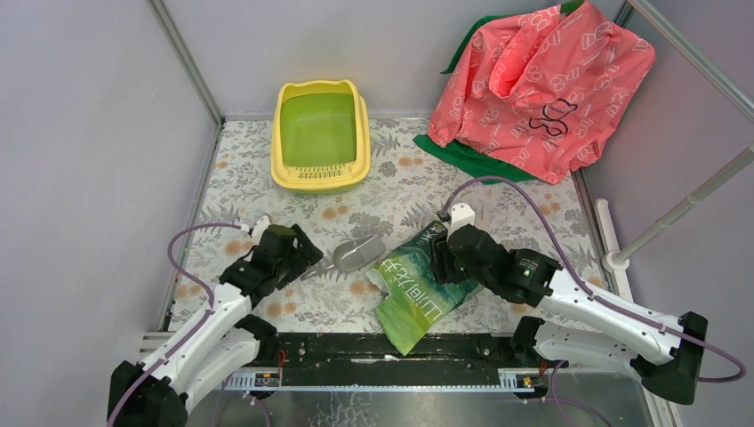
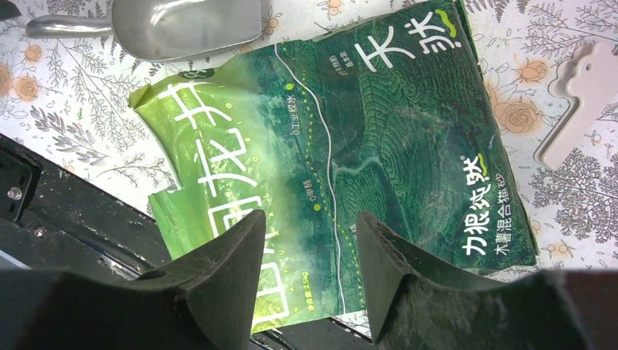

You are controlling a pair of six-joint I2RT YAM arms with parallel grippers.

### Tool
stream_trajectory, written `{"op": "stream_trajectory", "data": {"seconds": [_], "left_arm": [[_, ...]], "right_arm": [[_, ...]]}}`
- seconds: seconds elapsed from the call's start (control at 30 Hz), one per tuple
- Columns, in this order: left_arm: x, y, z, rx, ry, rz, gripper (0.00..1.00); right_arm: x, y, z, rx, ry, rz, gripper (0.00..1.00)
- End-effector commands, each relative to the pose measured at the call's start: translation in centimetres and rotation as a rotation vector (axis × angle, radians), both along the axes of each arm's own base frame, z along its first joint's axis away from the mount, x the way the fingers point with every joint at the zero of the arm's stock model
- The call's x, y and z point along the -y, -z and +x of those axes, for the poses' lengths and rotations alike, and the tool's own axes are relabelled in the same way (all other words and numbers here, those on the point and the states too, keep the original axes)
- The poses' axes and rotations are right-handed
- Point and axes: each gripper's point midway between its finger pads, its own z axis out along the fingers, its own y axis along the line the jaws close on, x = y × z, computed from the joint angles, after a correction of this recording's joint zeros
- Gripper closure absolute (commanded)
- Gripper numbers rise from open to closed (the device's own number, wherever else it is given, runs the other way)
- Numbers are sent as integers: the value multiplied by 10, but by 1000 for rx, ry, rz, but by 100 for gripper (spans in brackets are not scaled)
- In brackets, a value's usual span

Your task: Fill the litter box with clean litter

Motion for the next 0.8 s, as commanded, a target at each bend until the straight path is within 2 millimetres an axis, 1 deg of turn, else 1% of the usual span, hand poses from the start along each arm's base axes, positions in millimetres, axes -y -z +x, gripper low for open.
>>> {"op": "stream_trajectory", "data": {"seconds": [0.0,0.07,0.13,0.2,0.33,0.5,0.67,0.77], "left_arm": [[-4,22,2,-37,25,5,2],[0,28,4,-38,38,-32,2],[8,38,2,-39,67,-84,2],[18,39,4,-20,97,-141,2],[27,38,6,18,123,-211,1],[43,41,-3,34,162,-348,2],[46,53,-14,11,165,-387,2],[50,53,-16,24,171,-432,1]], "right_arm": [[-13,-15,2,25,-33,50,44],[-14,-13,3,22,-33,45,44],[-15,-12,3,19,-39,46,44],[-16,-10,3,14,-41,43,44],[-16,-5,2,5,-45,33,44],[-15,-1,2,1,-43,22,44],[-13,1,2,2,-41,9,44],[-13,2,2,2,-40,6,44]]}}
